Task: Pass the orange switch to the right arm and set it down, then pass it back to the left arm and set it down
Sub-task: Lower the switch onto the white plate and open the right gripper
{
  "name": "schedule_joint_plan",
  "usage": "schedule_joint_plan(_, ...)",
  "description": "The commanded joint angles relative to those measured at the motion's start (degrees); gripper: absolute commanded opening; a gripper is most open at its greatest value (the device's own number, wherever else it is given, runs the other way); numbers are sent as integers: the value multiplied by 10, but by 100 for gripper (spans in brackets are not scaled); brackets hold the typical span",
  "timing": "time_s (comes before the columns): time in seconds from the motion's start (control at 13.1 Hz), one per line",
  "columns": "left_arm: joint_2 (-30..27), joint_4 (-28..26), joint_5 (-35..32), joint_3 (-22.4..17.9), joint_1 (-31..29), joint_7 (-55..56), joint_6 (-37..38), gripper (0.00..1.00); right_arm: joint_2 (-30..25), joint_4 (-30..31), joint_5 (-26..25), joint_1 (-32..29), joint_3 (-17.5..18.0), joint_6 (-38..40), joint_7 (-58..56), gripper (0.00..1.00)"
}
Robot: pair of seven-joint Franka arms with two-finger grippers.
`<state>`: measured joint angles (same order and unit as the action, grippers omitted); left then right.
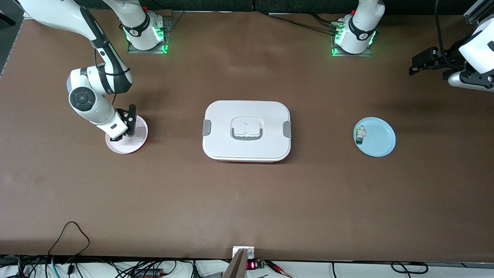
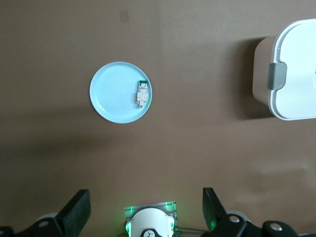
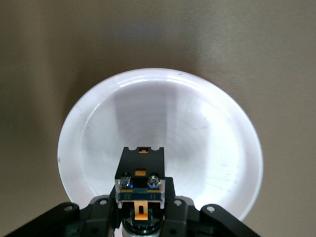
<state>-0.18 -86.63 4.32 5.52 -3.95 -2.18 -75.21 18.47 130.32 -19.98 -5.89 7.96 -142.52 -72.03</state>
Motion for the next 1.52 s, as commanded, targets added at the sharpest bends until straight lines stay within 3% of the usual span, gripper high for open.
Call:
schedule_joint_plan(0.0,-7,-3,-10,31,-25,24,13,100,-1,24,-4,-8,6,-29,8,29)
schedule_joint_plan(0.46,-18,-6,-12,31,-19,31,17,100,4,33,-4,-8,6,-47,29,29)
schedule_joint_plan(0.84,-18,-5,-27,-22,46,31,17,100,5,32,-9,-10,5,-56,29,29)
schedule_joint_plan(1.29,-18,-6,-27,-17,40,34,9,100,20,32,-10,-21,4,-69,29,30)
schedule_joint_plan(1.37,-18,-7,-27,-16,40,35,-16,100,20,32,-8,-21,4,-68,30,41)
schedule_joint_plan(1.45,-16,-7,-28,-15,40,35,-28,100,16,31,-3,-21,4,-62,37,99)
